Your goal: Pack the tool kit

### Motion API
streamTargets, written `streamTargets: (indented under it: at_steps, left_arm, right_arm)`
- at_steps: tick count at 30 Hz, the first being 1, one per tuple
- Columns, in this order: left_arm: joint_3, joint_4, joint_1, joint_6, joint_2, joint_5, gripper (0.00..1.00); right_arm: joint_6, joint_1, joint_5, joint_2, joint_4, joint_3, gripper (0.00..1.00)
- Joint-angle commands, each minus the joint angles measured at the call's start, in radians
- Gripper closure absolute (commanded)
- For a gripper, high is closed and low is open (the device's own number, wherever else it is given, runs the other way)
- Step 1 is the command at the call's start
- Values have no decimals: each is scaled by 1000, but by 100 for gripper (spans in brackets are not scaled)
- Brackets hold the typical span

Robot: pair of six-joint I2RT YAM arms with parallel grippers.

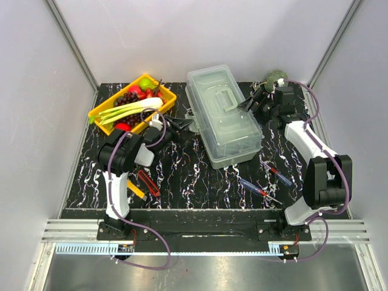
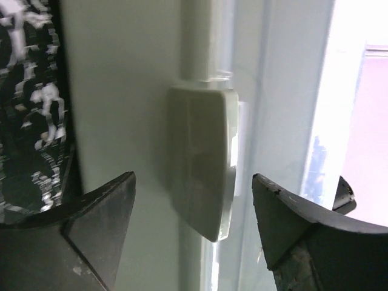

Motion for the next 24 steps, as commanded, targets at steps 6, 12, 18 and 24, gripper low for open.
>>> streamTargets:
  at_steps: [6, 12, 18, 24]
  left_arm:
    - [-113, 374, 57, 28, -66, 15, 12]
    - [-192, 303, 126, 51, -149, -14, 11]
    - [-133, -71, 156, 228, -359, 29, 10]
    - [57, -628, 148, 484, -543, 32, 7]
  right_arm:
    - [69, 18, 57, 20, -141, -27, 15]
    - [3, 18, 91, -20, -194, 39, 11]
    - [-109, 20, 72, -37, -238, 124, 7]
    - [-172, 20, 163, -89, -315, 190, 6]
